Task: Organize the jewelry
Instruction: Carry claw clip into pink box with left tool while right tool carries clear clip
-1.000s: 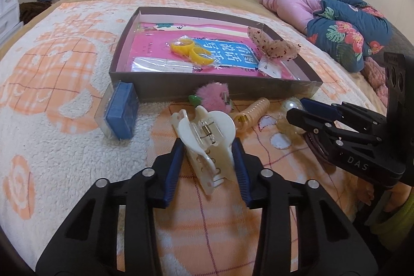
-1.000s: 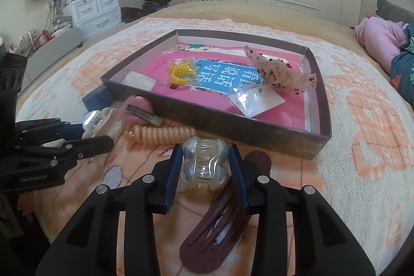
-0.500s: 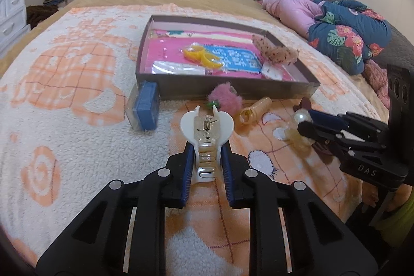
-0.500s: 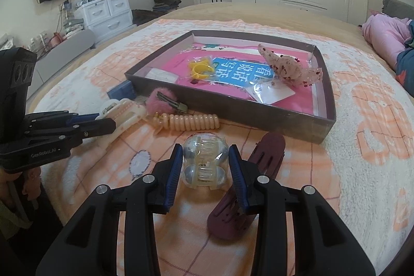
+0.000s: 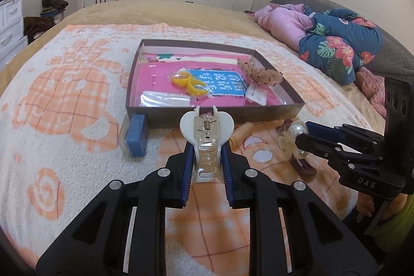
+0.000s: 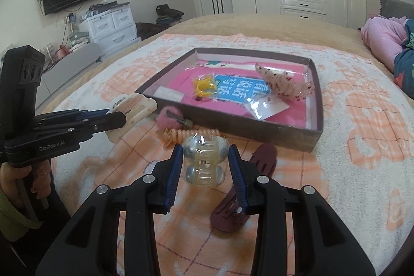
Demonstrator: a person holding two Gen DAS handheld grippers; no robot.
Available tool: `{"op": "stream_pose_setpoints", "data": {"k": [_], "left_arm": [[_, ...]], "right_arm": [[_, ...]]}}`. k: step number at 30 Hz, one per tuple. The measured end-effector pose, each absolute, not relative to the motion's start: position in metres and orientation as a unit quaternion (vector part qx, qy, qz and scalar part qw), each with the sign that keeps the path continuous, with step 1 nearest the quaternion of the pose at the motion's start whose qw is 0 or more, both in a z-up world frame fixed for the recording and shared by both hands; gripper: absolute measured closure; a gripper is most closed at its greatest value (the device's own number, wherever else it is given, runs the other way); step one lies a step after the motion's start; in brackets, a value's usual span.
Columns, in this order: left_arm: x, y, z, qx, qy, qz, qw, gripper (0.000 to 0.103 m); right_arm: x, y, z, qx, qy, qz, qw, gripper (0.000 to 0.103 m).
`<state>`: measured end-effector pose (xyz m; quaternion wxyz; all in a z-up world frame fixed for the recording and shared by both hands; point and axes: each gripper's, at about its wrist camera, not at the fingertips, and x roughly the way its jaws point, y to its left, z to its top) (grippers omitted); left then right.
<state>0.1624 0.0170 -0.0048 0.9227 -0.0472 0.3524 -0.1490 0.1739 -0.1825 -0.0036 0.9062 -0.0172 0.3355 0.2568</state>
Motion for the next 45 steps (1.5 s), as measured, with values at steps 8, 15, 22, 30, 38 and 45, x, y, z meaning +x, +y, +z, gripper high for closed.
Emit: {"op": "stream_pose_setpoints", "data": {"k": [8,15,22,30,38,45], "left_arm": [[0.179,0.004,0.003,-0.043,0.342,-0.161,0.925,0.089],[0.200,-0.008,0.010,-0.046,0.336,-0.174,0.925,0.089],[0.226,-0.019,0.013,-0.045,0.332,-0.181,0.925,0.089],[0.249,-0.028,0.012,-0.043,0.334,-0.186,0.923,0.089],[0.270,-0.034,0.003,-0.040,0.342,-0.191,0.919,0.089],[0.283,-0.037,-0.002,-0.040,0.349,-0.193,0.916,0.089]], "right_arm": [[0.184,-0.196,-0.001,-0.007,0.331,0.238,0.913,0.068],[0.191,-0.205,0.004,-0.002,0.322,0.225,0.919,0.068],[0.200,-0.214,0.010,0.001,0.313,0.208,0.927,0.068],[0.215,-0.220,0.014,0.002,0.309,0.192,0.932,0.068],[0.229,-0.223,0.013,-0.001,0.310,0.178,0.934,0.068],[0.243,-0.226,0.008,-0.001,0.315,0.163,0.935,0.068]]}}
